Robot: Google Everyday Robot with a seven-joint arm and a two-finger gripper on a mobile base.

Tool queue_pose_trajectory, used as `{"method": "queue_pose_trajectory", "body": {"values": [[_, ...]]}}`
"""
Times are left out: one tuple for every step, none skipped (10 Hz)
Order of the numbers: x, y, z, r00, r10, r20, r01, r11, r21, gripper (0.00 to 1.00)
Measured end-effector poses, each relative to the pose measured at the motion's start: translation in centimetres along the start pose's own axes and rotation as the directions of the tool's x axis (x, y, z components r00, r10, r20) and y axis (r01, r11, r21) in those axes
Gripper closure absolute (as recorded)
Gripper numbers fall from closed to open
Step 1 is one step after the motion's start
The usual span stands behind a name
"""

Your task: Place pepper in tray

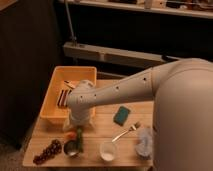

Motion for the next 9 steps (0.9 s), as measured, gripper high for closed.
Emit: {"method": "queue_pose_trajectory", "body": {"values": [[-0.1, 0.0, 0.6, 1.000, 0.009, -0.011, -0.009, 1.000, 0.003, 0.20], [-0.4, -0.2, 1.4, 0.999, 0.037, -0.035, -0.037, 0.999, 0.002, 0.20], [-0.7, -0.4, 2.1, 0.996, 0.067, -0.056, -0.067, 0.998, 0.004, 0.20], [-1.0, -0.4, 2.3, 0.994, 0.091, -0.061, -0.091, 0.996, 0.004, 0.20], [-1.1, -0.5, 2.5, 0.990, 0.121, -0.067, -0.120, 0.993, 0.007, 0.20], [-1.3, -0.7, 2.8, 0.985, 0.153, -0.076, -0.153, 0.988, 0.011, 0.20], [-1.2, -1.1, 3.3, 0.981, 0.176, -0.086, -0.176, 0.984, 0.010, 0.20], [-1.2, -1.2, 3.6, 0.980, 0.183, -0.085, -0.183, 0.983, 0.004, 0.20], [-1.1, -1.2, 3.8, 0.982, 0.173, -0.074, -0.173, 0.985, 0.000, 0.20]]}}
